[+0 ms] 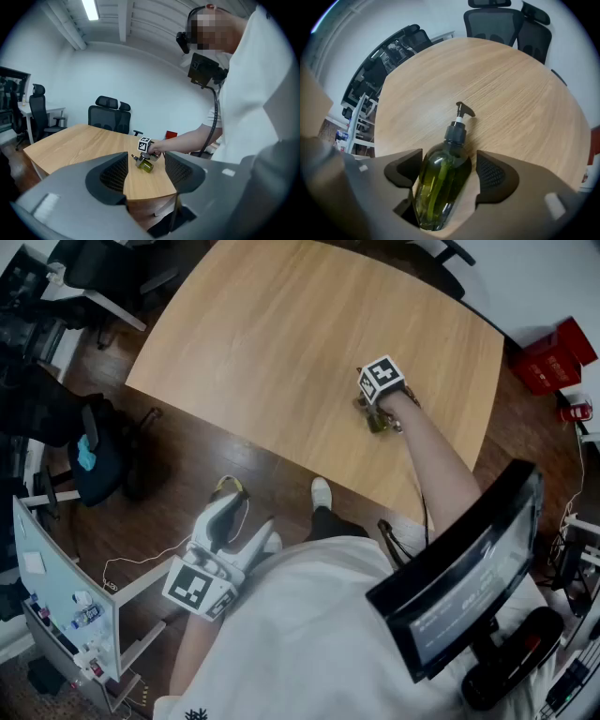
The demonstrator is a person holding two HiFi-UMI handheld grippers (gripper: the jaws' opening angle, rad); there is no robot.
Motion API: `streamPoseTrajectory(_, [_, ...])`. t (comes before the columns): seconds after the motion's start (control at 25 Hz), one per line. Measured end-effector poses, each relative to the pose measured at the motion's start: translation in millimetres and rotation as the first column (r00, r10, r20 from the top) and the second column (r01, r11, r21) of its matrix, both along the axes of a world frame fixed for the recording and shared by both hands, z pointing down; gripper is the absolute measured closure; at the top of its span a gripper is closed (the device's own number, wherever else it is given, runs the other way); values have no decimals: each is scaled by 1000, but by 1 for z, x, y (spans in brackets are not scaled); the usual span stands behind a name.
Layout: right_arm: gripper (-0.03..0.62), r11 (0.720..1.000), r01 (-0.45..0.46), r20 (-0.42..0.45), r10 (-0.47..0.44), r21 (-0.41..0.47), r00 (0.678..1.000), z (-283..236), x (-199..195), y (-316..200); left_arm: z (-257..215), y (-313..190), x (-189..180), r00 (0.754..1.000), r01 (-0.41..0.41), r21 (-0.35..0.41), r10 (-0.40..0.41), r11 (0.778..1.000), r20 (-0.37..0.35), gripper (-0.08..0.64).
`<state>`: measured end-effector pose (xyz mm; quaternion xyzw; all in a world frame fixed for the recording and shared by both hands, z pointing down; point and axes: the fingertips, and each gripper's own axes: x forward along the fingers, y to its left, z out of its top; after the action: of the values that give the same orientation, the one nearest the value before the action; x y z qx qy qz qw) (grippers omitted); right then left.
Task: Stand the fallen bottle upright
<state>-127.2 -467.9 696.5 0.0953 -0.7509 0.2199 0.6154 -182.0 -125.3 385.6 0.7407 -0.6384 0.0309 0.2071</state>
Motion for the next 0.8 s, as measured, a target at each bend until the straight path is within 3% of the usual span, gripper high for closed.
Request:
streamPoseTrajectory(0.04, [259,1000,-1,3,1,-6,1000,0,0,2,0,-1,-1,1000,4,0,-4,1000,-3,316])
streamPoseTrajectory(0.2, [275,1000,-18,55,16,26,998,-10,-1,0,-2,-8,-3,1000,10,7,-10,1000,-6,316])
streamPoseTrajectory(0.28, [276,996,-44,144,33,74,989,-28,-5,-8,-2,-12,-3,1000,9,10,-9,1000,-5,316])
streamPoseTrajectory(0.4, [281,979,-94,312,34,179,949,-66,-16,-25,-1,-18,-3,1000,7,11,-7,1000,-7,316])
streamPoseTrajectory(0.56, [284,922,-120,448,-63,368,892,-96,-29,-42,0,-24,0,1000,-18,9,18,1000,-5,316])
streamPoseTrajectory(0.8, [282,831,-155,498,-161,534,852,-95,-31,-42,-5,-26,-2,1000,-23,2,23,1000,4,316])
